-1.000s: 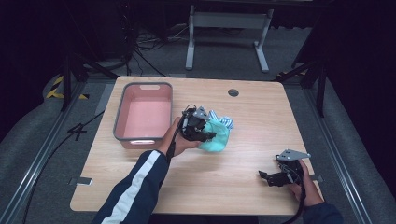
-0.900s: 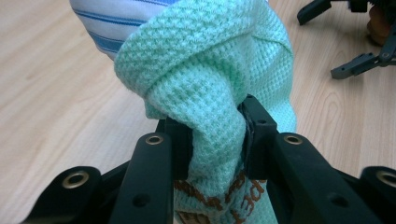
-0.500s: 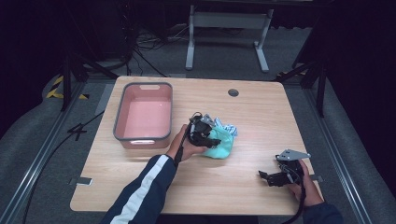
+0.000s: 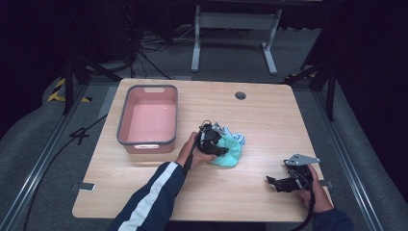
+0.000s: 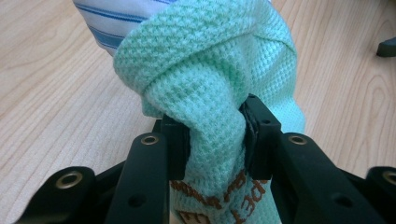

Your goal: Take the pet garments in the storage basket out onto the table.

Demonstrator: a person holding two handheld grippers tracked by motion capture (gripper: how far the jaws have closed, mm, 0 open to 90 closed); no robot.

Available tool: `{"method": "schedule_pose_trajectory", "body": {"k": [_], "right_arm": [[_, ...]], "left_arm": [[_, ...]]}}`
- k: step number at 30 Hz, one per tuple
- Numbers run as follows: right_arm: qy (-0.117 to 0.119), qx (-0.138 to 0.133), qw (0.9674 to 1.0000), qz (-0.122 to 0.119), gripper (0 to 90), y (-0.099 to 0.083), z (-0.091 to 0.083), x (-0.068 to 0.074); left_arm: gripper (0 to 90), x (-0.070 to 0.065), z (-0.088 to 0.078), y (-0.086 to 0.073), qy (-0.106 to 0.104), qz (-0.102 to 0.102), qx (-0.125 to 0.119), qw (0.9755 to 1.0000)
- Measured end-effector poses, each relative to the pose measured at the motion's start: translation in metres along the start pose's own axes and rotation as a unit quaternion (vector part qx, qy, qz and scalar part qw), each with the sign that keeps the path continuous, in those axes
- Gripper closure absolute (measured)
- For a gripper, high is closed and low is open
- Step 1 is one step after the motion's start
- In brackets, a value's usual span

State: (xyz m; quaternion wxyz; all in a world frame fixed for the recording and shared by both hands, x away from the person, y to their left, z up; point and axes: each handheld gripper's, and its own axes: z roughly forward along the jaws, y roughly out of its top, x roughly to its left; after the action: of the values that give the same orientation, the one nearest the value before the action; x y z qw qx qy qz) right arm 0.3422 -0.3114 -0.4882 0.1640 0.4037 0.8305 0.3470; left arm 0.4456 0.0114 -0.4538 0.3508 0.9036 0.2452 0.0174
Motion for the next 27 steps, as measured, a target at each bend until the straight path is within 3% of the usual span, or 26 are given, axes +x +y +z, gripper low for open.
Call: {"method": "schedule_pose_trajectory", "body": {"k": [7, 14, 18, 27], "right_arm": [[0.000, 0.000, 1.0000, 0.000, 0.1, 0.000, 0.000, 0.000], [0.000, 0.000, 1.0000, 0.000, 0.2, 0.000, 0.000, 0.000], [0.000, 0.000, 1.0000, 0.000, 0.2, 0.000, 0.000, 0.000], [0.001, 0.001, 1.0000, 0.000, 0.2, 0.000, 0.000, 0.000]], "left_arm": [[59.6, 0.003, 0.000, -0.001, 0.007, -0.008, -0.003, 0.9999], [42.9, -0.002, -0.006, 0.003, 0.035, -0.001, 0.001, 0.9994], [33.0, -0.004, -0.011, 0.004, 0.042, -0.009, -0.014, 0.9990], [26.0, -0.012, -0.031, 0.009, 0.056, 0.014, -0.013, 0.9983]]}}
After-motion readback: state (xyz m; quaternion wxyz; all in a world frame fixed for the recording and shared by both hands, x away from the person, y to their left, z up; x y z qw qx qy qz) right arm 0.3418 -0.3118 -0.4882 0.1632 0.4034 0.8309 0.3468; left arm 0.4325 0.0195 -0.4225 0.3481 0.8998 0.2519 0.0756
